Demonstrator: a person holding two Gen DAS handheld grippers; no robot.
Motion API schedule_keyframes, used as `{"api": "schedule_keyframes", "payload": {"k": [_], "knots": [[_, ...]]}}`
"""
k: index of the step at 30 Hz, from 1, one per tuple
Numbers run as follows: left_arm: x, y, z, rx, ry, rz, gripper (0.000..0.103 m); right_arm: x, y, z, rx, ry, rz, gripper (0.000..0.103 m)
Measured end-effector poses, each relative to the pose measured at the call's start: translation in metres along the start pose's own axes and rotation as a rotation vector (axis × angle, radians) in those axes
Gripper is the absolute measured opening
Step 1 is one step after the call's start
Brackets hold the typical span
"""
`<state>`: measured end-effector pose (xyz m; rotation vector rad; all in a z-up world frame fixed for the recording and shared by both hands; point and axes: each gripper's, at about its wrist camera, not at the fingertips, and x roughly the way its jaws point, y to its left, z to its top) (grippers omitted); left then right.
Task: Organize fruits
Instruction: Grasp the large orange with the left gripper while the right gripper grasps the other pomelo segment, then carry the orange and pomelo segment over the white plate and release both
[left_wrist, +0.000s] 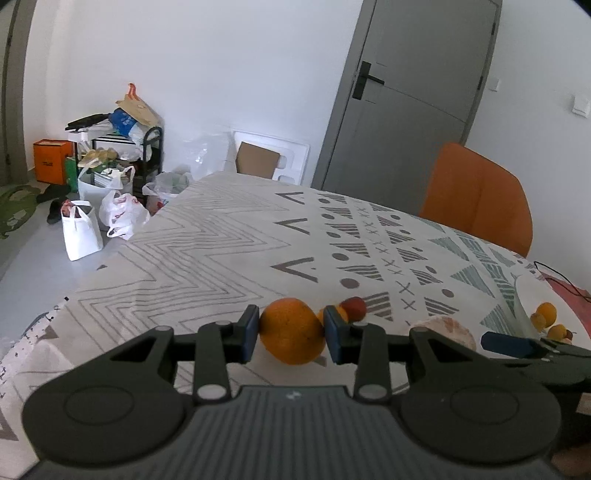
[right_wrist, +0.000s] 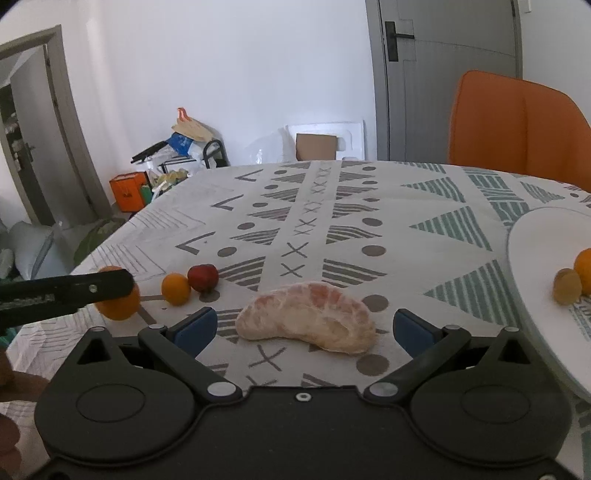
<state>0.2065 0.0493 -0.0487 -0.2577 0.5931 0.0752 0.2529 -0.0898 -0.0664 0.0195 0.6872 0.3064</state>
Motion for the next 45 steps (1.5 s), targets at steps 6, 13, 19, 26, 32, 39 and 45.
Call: {"api": "schedule_keyframes", "payload": {"k": [6, 13, 19, 26, 32, 39, 45], "knots": [[0.0, 0.008, -0.001, -0.012, 0.0, 0.022, 0.036, 0.012, 0.011, -0.003, -0.018, 0.025, -0.024, 0.103], [-0.001, 0.002, 0.0, -0.008, 0.003, 0.016, 0.036, 0.008, 0.012, 0.0, -0.043, 0.023, -0.04, 0.085], [-0.005, -0.009, 0.003, 0.031, -0.007, -0.003, 0.036, -0.019, -0.001, -0.004, -0.005, -0.042, -0.035, 0.084], [-0.006, -0.027, 0.006, 0.057, -0.017, -0.03, 0.036, -0.043, -0.02, -0.001, 0.027, -0.107, -0.044, 0.083], [-0.007, -0.041, 0.005, 0.072, -0.018, -0.05, 0.036, -0.056, -0.027, -0.002, 0.031, -0.139, -0.045, 0.083], [-0.007, -0.056, 0.005, 0.094, -0.021, -0.074, 0.036, -0.076, -0.043, 0.0, 0.051, -0.196, -0.08, 0.083], [-0.005, -0.069, 0.003, 0.106, -0.021, -0.094, 0.036, -0.089, -0.064, -0.001, 0.082, -0.227, -0.126, 0.083]]}}
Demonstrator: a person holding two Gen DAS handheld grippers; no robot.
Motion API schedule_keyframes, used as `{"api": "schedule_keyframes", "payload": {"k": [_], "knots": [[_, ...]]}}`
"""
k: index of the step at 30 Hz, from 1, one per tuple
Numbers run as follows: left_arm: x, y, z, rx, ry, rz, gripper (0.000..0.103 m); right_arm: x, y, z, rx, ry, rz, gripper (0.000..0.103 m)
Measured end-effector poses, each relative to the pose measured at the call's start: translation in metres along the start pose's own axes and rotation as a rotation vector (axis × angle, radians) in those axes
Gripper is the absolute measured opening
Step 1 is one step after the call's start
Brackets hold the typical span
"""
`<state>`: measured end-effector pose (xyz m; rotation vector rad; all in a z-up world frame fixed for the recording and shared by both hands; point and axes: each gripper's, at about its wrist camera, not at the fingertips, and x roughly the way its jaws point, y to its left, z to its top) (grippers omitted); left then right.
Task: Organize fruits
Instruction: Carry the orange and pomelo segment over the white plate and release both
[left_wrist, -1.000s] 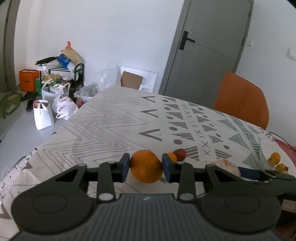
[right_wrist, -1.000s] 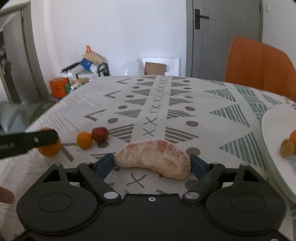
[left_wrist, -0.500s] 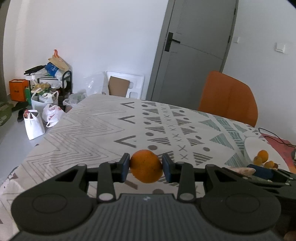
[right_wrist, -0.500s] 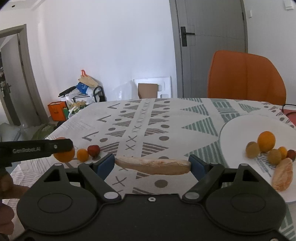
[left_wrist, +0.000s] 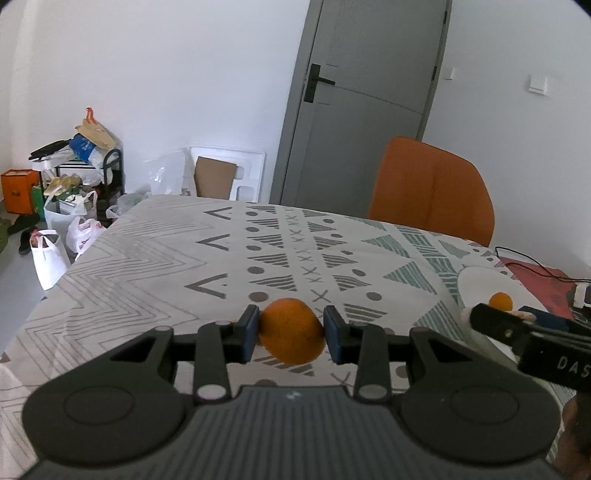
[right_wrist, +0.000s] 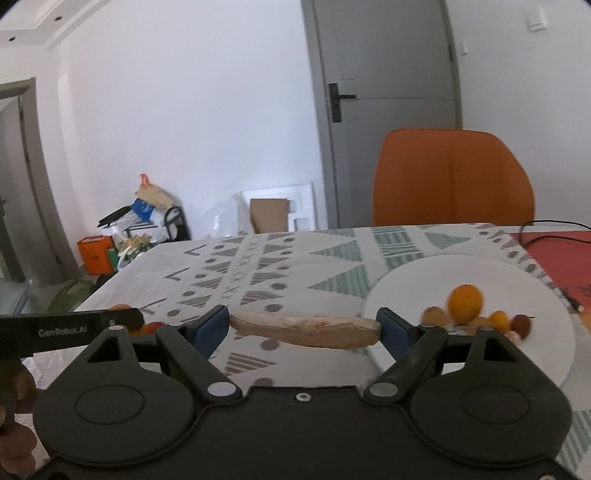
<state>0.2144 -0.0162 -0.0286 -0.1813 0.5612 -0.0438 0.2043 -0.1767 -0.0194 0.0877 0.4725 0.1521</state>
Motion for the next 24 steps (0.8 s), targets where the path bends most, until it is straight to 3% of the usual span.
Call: {"api": "schedule_keyframes", "payload": {"k": [19, 24], "knots": [[0.012, -0.058, 0.001, 0.073, 0.0, -0.075, 0.036, -0.016, -0.069, -0.016, 0.095, -0.018, -0.083, 0.083], [0.018, -0.076, 0.001, 0.098, 0.003, -0.108, 0.036, -0.016, -0.081, -0.018, 0.098, 0.005, -0.093, 0.088]]}}
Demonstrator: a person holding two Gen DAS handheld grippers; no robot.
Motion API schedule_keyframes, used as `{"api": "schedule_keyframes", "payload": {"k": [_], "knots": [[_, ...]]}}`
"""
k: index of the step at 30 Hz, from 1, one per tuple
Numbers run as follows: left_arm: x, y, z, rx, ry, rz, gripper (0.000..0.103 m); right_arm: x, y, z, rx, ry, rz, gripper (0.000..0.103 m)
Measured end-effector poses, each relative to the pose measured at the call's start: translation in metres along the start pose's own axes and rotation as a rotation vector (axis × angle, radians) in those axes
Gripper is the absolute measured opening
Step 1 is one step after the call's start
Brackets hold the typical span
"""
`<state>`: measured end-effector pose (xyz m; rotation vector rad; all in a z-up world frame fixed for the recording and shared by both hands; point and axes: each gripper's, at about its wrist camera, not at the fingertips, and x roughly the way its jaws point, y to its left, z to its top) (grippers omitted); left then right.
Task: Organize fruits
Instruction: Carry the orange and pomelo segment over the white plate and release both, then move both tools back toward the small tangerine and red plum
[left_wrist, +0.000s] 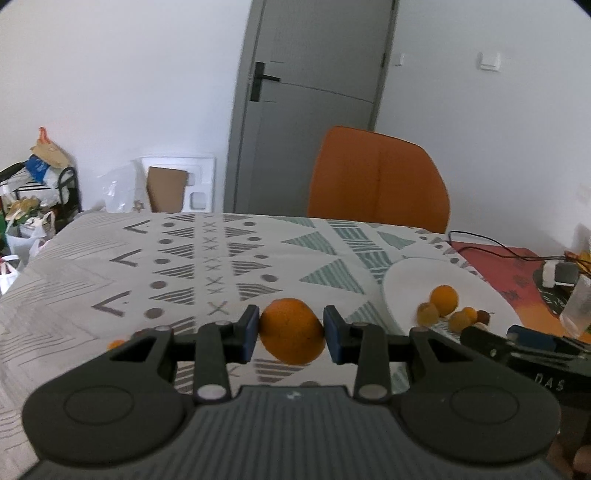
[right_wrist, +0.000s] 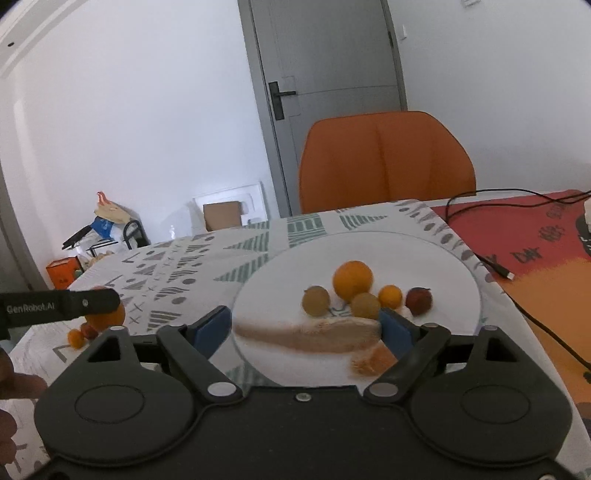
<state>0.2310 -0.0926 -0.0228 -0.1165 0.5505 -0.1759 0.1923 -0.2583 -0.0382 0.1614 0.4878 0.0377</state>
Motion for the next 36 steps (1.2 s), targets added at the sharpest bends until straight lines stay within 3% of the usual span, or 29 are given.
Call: {"api": "schedule_keyframes", "payload": {"k": [24, 29, 31, 36], "knots": [[0.034, -0.082, 0.016, 0.119, 0.012, -0.16, 0.037, -0.039, -0.059, 0.001, 0.056, -0.023, -0.092, 0.09], [0.028, -0.093, 0.02, 0.15, -0.012, -0.142, 0.053, -0.039, -0.064, 0.001, 0.079, -0.02, -0.095, 0.09], [0.024, -0.091, 0.022, 0.154, -0.02, -0.118, 0.071, -0.04, -0.063, 0.001, 0.082, -0.023, -0.087, 0.09], [0.012, -0.07, 0.024, 0.141, -0.046, -0.058, 0.081, -0.038, -0.055, 0.001, 0.081, -0.024, -0.063, 0.093]]}}
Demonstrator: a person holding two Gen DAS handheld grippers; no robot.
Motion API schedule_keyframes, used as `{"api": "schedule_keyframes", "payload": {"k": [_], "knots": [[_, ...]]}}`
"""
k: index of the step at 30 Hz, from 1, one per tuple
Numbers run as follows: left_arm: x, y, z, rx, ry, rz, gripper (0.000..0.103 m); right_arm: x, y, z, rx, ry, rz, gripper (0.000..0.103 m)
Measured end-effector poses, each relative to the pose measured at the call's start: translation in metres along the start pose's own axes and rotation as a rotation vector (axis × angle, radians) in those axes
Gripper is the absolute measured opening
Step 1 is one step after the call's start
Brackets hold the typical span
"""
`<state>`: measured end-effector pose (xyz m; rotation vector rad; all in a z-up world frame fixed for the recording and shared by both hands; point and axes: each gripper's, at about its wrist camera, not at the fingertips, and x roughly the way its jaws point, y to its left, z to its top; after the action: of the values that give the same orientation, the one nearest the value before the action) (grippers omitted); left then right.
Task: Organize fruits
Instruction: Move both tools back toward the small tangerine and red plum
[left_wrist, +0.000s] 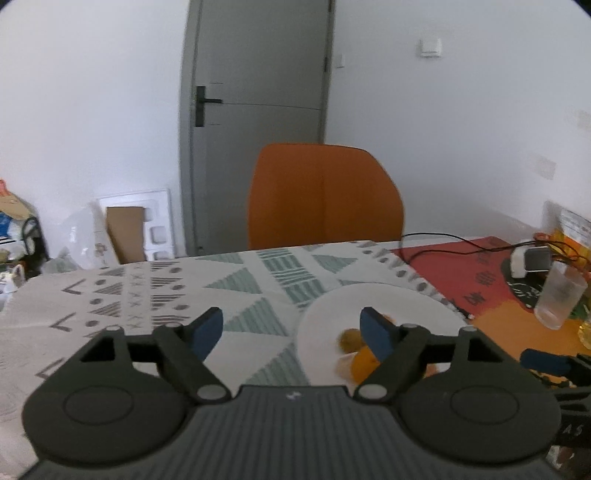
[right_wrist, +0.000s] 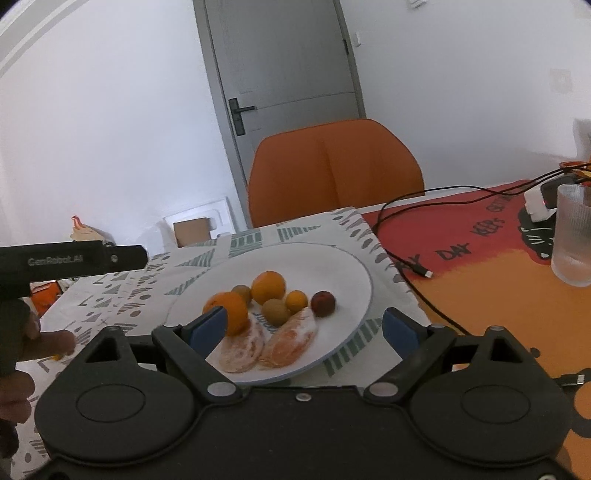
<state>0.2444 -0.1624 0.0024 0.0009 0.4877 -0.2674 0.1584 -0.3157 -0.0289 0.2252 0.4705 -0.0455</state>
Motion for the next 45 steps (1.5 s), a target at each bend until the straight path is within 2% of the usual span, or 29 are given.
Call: {"api": "schedule_keyframes", "payload": {"k": [6, 17, 30, 36, 45], "knots": [[-0.014, 0.029, -0.002, -0.032, -0.001, 0.071, 0.086, 0.001, 0.017, -0.001, -0.011, 0.001, 0.034, 0.098], [-0.037, 0.086, -0.016, -0.098, -0.003, 0.169, 0.087, 0.008, 0.059, -0.003, -0.067, 0.011, 0.095, 0.1], [-0.047, 0.137, -0.043, -0.173, 0.028, 0.235, 0.086, 0.021, 0.107, -0.007, -0.147, 0.038, 0.176, 0.1], [-0.048, 0.154, -0.055, -0.216, 0.04, 0.242, 0.081, 0.026, 0.128, -0.01, -0.184, 0.055, 0.221, 0.1], [-0.038, 0.174, -0.068, -0.269, 0.075, 0.227, 0.058, 0.036, 0.154, -0.016, -0.236, 0.085, 0.259, 0.098]]}}
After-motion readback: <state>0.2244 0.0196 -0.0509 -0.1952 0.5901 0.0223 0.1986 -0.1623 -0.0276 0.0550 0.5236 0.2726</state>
